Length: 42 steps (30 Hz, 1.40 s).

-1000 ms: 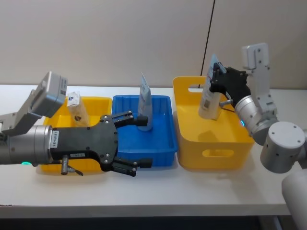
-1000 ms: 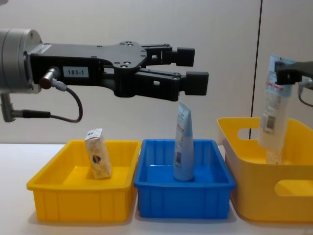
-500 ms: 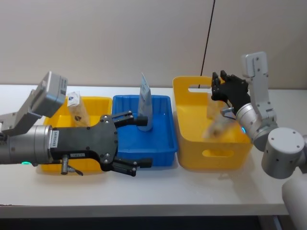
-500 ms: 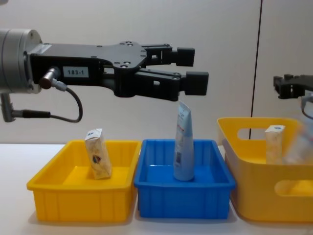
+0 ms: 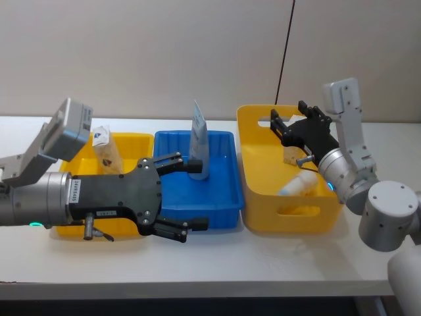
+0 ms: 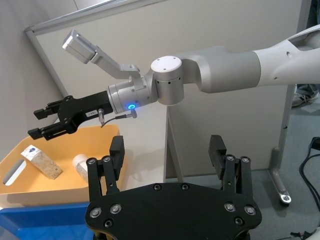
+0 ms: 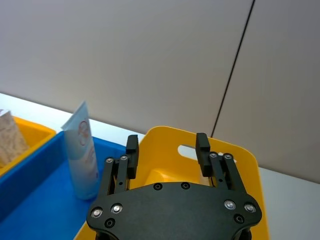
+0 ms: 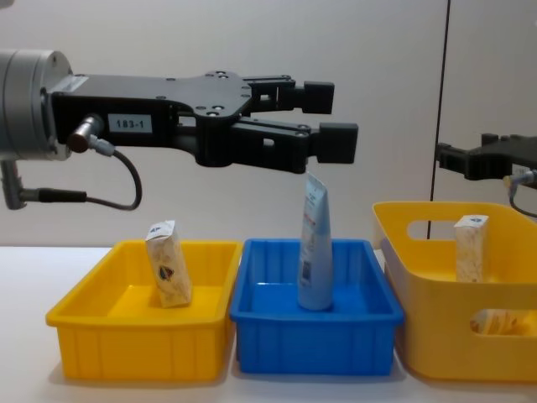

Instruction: Bimanual collaborative sorting of washing and personal care products

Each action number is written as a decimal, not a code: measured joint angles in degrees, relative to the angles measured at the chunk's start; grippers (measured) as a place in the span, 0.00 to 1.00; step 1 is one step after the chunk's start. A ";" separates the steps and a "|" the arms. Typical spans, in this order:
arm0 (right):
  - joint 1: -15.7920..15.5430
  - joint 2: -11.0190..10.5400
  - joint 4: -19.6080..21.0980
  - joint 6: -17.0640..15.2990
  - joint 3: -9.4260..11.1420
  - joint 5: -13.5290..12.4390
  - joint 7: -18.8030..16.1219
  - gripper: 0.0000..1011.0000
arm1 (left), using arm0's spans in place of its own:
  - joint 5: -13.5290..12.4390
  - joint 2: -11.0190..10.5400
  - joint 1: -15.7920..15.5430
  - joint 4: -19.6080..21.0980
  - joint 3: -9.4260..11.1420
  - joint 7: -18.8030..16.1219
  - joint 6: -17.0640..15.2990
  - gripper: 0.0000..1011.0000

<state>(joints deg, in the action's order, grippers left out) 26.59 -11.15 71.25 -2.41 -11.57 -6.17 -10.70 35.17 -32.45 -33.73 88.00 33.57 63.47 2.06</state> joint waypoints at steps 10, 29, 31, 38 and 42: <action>-1.52 -1.55 3.34 0.45 -0.26 -3.02 -6.14 0.93 | 0.00 0.00 0.00 0.00 0.00 0.00 0.00 0.99; -7.22 -8.20 13.42 -0.11 -1.67 -9.18 -19.40 0.99 | 0.00 0.00 0.00 0.00 -0.01 0.00 0.00 0.99; -7.55 -8.64 13.95 -0.25 -1.79 -9.43 -20.04 0.99 | 0.00 0.00 0.00 0.00 0.00 0.00 0.00 0.99; -8.68 -10.08 15.72 -0.68 -2.12 -10.31 -22.03 0.99 | 0.00 0.00 0.00 0.00 0.00 0.00 0.00 0.99; -9.16 -10.69 16.42 -0.87 -2.26 -10.67 -22.90 0.99 | 0.00 0.00 0.00 0.00 0.00 0.00 0.00 0.99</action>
<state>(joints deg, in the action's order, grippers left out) 17.43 -21.84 87.67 -3.28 -13.83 -16.84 -33.60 35.17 -32.45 -33.73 87.99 33.57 63.47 2.06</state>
